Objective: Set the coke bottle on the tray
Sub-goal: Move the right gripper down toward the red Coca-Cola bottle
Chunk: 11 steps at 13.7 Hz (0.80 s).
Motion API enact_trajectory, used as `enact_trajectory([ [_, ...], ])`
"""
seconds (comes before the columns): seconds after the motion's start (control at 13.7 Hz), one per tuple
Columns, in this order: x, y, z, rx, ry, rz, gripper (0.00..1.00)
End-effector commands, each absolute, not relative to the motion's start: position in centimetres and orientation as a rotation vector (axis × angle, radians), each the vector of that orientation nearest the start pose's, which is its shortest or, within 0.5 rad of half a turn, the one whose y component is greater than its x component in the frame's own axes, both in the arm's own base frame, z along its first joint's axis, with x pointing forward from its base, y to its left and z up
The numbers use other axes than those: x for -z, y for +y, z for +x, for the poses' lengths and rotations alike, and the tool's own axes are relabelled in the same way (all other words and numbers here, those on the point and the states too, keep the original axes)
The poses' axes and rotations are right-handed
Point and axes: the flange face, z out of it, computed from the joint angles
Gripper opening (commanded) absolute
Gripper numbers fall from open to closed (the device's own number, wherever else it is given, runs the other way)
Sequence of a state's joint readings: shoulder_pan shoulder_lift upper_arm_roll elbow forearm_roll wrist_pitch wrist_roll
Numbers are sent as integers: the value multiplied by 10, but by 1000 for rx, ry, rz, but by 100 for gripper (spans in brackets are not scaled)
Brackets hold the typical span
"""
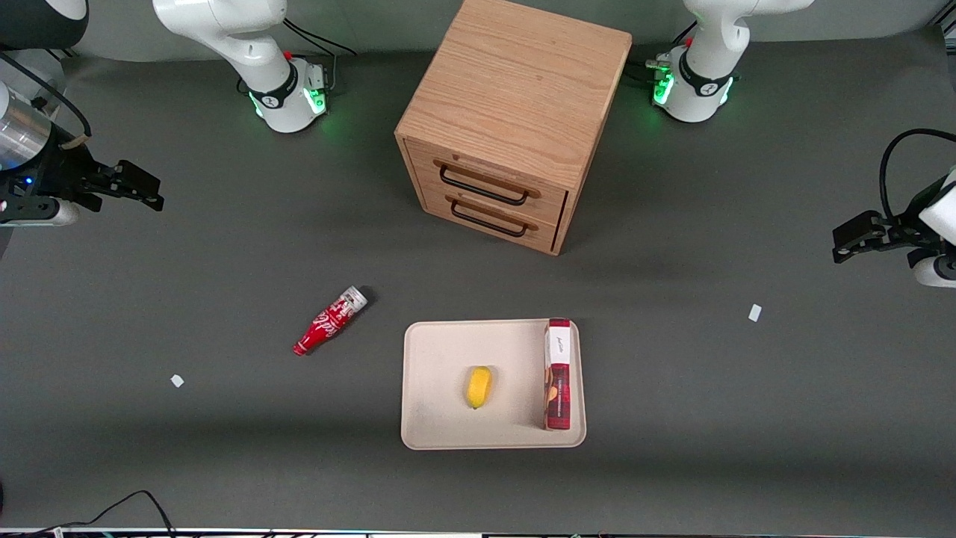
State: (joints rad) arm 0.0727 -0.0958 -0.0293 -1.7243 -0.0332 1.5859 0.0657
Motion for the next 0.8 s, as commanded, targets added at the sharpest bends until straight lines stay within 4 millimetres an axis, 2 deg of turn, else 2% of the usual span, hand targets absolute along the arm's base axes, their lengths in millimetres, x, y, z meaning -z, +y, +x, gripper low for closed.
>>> enact_trajectory([
  [0.0,-611,20,526,-71,57,-3192,100],
  [0.22,-605,24,529,-85,208,-3175,100],
  [0.36,-588,50,538,-109,234,-3155,100],
  [0.44,-575,59,547,-100,340,-3116,100],
  [0.58,-533,80,564,-71,455,-3088,100],
  [0.73,-477,97,577,-44,620,-3051,100],
])
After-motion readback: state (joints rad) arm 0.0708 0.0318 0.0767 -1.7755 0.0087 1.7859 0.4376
